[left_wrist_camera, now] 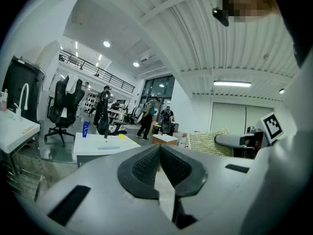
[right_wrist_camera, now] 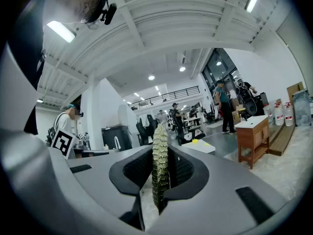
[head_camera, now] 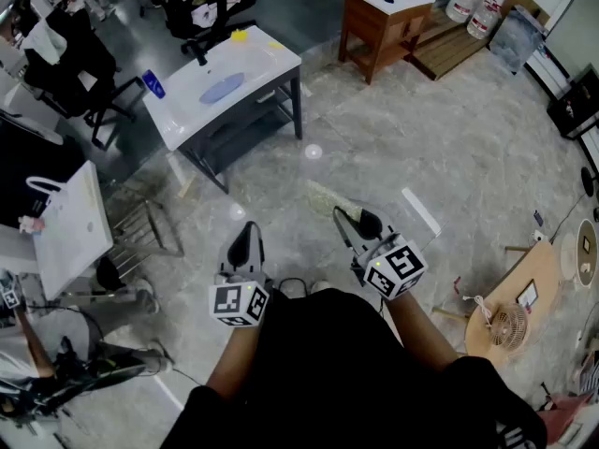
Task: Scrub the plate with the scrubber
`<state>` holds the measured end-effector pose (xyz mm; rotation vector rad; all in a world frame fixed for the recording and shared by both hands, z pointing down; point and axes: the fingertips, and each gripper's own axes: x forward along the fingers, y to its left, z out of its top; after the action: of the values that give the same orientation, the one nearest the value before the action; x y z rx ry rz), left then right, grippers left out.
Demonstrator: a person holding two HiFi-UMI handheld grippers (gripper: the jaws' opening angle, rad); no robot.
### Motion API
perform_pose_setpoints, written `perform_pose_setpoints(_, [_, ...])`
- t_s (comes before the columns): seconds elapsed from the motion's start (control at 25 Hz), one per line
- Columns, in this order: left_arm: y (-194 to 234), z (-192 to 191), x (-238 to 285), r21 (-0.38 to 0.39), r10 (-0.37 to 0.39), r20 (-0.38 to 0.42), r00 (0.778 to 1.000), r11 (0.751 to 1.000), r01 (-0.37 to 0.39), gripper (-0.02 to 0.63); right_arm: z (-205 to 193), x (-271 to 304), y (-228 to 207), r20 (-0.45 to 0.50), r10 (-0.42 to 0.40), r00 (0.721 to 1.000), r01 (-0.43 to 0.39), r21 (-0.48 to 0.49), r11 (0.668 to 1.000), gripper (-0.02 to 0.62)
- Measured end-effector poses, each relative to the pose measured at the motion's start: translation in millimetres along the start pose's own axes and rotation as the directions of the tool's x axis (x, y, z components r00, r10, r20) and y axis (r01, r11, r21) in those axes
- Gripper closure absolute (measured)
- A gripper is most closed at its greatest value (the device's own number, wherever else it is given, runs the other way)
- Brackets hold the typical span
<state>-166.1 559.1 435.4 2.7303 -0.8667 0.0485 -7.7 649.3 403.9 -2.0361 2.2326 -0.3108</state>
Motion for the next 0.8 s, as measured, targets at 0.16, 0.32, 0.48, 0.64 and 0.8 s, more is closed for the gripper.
perform_pose_setpoints(0.16, [-6.9, -4.7, 2.3, -0.003, 0.011, -0.001, 1.000, 1.000, -0.011, 0.601, -0.6, -8.8, -9.6, 0.015, -0.002, 1.000, 0.002, 0.019, 1.000, 0.537])
perform_pose_setpoints(0.32, [-11.7, -6.7, 4.1, -0.001, 0.023, -0.005, 1.000, 1.000, -0.023, 0.601, -2.8, -16.8, -26.4, 0.037, -0.023, 0.999, 0.019, 0.105, 0.994, 0.534])
perform_pose_setpoints(0.48, [-5.3, -10.4, 8.5, 0.000, 0.035, -0.023, 0.999, 0.999, -0.035, 0.601, -7.1, -14.4, -35.9, 0.034, -0.032, 0.999, 0.027, 0.150, 0.988, 0.532])
perform_pose_setpoints(0.64, [3.0, -10.4, 22.3, -0.003, 0.040, -0.023, 0.999, 0.999, -0.040, 0.601, -13.1, -2.3, -41.7, 0.008, -0.028, 1.000, 0.026, 0.144, 0.989, 0.532])
perform_pose_setpoints(0.8, [13.6, -7.9, 48.8, -0.012, 0.025, -0.027, 0.999, 1.000, -0.026, 0.601, -13.6, 21.4, -52.1, -0.008, -0.033, 0.999, 0.034, 0.141, 0.989, 0.532])
